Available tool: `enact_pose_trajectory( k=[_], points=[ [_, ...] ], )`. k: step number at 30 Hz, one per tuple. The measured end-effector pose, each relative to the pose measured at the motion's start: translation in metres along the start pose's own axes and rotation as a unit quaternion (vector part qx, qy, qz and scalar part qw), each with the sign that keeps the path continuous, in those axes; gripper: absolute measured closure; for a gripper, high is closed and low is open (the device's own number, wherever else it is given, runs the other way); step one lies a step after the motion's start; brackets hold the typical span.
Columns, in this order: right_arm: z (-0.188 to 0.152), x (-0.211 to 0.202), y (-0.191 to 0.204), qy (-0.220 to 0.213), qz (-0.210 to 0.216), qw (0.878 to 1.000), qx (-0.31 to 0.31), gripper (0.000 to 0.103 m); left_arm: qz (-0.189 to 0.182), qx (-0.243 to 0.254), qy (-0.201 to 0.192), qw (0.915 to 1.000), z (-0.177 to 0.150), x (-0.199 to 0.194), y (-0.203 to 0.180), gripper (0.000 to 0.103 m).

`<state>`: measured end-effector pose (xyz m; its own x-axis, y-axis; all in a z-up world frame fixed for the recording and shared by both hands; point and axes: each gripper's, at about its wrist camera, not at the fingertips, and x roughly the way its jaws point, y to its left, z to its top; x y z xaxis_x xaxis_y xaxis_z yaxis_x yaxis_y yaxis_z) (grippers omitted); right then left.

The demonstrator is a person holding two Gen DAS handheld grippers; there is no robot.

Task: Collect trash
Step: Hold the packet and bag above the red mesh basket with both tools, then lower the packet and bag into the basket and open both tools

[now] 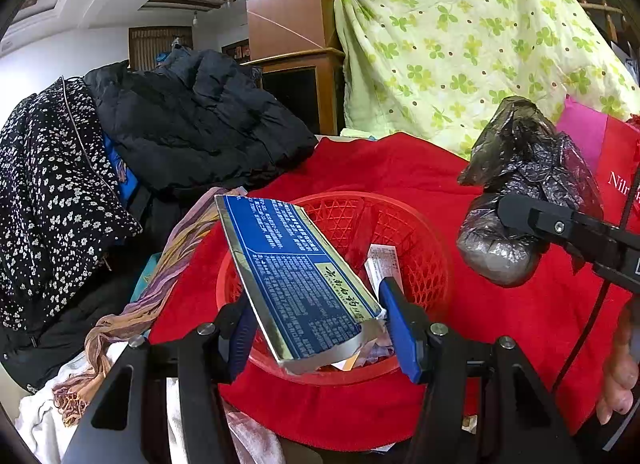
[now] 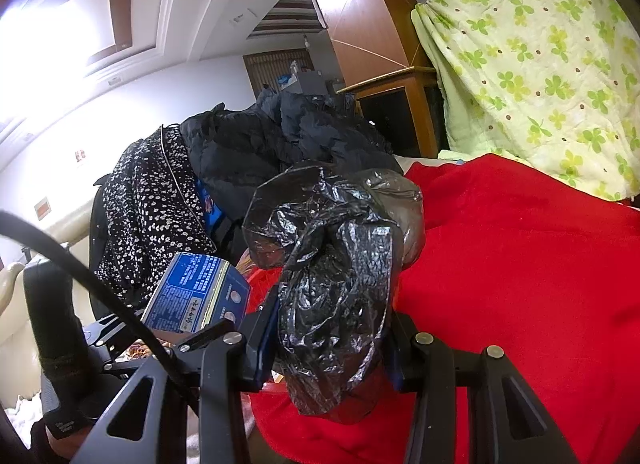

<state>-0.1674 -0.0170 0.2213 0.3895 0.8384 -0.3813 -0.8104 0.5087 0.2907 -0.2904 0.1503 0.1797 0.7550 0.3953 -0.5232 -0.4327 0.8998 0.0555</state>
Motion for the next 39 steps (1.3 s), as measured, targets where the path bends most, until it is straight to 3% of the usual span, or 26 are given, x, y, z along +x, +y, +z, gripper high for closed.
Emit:
enact_pose_trajectory(
  k=[25, 35, 39],
  points=[
    [0.008, 0.046, 0.011, 0.015, -0.009, 1.000, -0.012, 0.057, -0.004, -0.009, 0.004, 0.9999, 0.012, 0.018, 0.028, 0.042],
    [0.024, 0.078, 0.008, 0.017, -0.018, 1.000, -0.014, 0.056, -0.068, -0.018, 0.031, 0.9970, 0.006, 0.048, 0.036, 0.040],
    [0.041, 0.101, 0.002, 0.032, -0.006, 0.999, 0.003, 0.048, -0.086, -0.022, 0.046, 0.9950, 0.002, 0.064, 0.033, 0.040]
  ],
)
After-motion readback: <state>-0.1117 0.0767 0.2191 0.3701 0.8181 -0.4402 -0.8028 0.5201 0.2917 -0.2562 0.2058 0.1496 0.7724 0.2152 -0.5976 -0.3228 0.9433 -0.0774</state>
